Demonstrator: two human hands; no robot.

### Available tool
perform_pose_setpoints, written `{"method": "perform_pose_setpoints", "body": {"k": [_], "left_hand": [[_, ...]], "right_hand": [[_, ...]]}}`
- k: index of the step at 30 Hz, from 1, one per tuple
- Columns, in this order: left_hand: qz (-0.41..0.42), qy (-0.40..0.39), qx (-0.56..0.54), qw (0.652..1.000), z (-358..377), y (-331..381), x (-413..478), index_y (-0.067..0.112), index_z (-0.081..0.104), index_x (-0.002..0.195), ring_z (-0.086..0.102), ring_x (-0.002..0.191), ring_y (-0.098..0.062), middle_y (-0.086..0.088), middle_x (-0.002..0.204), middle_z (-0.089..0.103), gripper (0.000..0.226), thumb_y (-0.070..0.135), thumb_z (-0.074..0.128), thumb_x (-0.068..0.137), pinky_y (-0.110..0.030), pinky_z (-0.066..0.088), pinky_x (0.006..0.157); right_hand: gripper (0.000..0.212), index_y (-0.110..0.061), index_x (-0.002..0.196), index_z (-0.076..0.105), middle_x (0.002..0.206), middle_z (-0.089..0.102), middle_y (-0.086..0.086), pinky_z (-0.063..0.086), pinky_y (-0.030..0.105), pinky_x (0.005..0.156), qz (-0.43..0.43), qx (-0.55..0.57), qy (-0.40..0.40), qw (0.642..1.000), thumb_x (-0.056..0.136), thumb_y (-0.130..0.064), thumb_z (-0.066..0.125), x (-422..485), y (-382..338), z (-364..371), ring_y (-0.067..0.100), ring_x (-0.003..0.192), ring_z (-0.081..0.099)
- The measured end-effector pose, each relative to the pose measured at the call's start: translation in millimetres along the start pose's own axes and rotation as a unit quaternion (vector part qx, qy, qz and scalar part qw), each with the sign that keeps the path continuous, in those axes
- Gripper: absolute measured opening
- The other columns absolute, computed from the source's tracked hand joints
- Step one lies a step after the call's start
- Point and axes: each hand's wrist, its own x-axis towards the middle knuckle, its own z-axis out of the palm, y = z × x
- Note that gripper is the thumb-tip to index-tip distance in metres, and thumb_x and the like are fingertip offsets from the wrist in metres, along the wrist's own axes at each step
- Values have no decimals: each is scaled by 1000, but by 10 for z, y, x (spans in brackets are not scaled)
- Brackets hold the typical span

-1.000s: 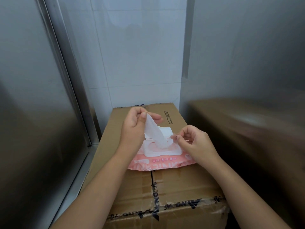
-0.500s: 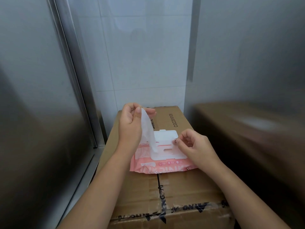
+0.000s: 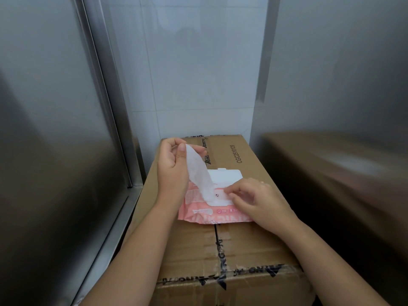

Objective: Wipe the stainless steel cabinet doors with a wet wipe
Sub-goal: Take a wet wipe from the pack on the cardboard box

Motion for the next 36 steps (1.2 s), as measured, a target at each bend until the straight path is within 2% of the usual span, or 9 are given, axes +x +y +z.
{"method": "perform_pose_setpoints", "body": {"k": [4, 8, 10, 14, 17, 20, 24, 28, 36], "left_hand": [[2, 5, 9, 1000, -2, -3, -18, 17, 44, 89, 69, 80, -24, -3, 76, 71, 17, 8, 35, 100, -36, 53, 68], [5, 6, 3, 1000, 10, 11, -31, 15, 44, 89, 68, 76, -24, -6, 76, 70, 15, 7, 37, 100, -32, 53, 66], [4, 6, 6, 1000, 20, 15, -39, 15, 44, 89, 68, 77, -27, -7, 77, 69, 15, 7, 37, 100, -34, 54, 68], [0, 7, 16, 1000, 41, 12, -49, 16, 43, 88, 68, 76, -25, -8, 76, 69, 17, 7, 35, 100, -37, 53, 74], [2, 7, 18, 1000, 44, 11, -60, 16, 43, 88, 68, 75, -24, -8, 76, 68, 17, 6, 35, 100, -34, 53, 73], [-2, 6, 15, 1000, 44, 7, -75, 15, 43, 88, 68, 75, -24, -9, 76, 68, 17, 6, 35, 100, -32, 53, 72], [-3, -6, 18, 1000, 72, 11, -110, 16, 43, 87, 67, 77, -21, -4, 74, 69, 18, 7, 35, 100, -25, 51, 72], [-2, -22, 10, 1000, 93, 23, -141, 15, 44, 88, 67, 76, -16, 1, 71, 70, 17, 7, 36, 100, -17, 48, 65], [29, -22, -6, 999, 146, 113, -189, 14, 45, 89, 67, 82, -21, -7, 76, 70, 14, 7, 39, 99, -20, 48, 74]], "right_hand": [[24, -20, 114, 65, 108, 55, -11, 19, -2, 83, -17, -41, -47, 998, 94, -25, 53, 1, -16, 19, 2, 105, 44], [30, -30, 123, 60, 107, 47, -12, 19, 5, 84, -22, -71, -82, 994, 97, -28, 46, 19, -12, 31, 0, 103, 37], [31, -34, 125, 57, 106, 42, -12, 18, 12, 86, -22, -84, -101, 991, 98, -28, 44, 31, -1, 36, 0, 102, 33], [31, -36, 126, 56, 107, 41, -12, 20, 16, 92, -15, -73, -112, 991, 98, -29, 43, 22, 11, 44, -1, 102, 31], [29, -36, 121, 60, 106, 42, -13, 22, 12, 90, -13, -41, -104, 994, 97, -28, 47, -8, 12, 32, -2, 101, 32], [26, -32, 116, 65, 107, 47, -11, 20, 2, 86, -8, -24, -89, 996, 96, -24, 50, -33, 4, 21, 0, 103, 36], [25, -27, 115, 65, 109, 51, -8, 20, 0, 85, -7, -20, -77, 997, 95, -21, 51, -53, -15, 14, 2, 104, 39], [28, -22, 120, 59, 110, 49, -10, 20, -5, 83, 7, 8, -29, 1000, 93, -22, 54, -48, -48, -7, -6, 100, 39], [50, -25, 129, 46, 117, 44, -15, 24, -3, 87, -31, 63, 78, 994, 83, -27, 67, -30, -298, 85, -17, 109, 36]]}}
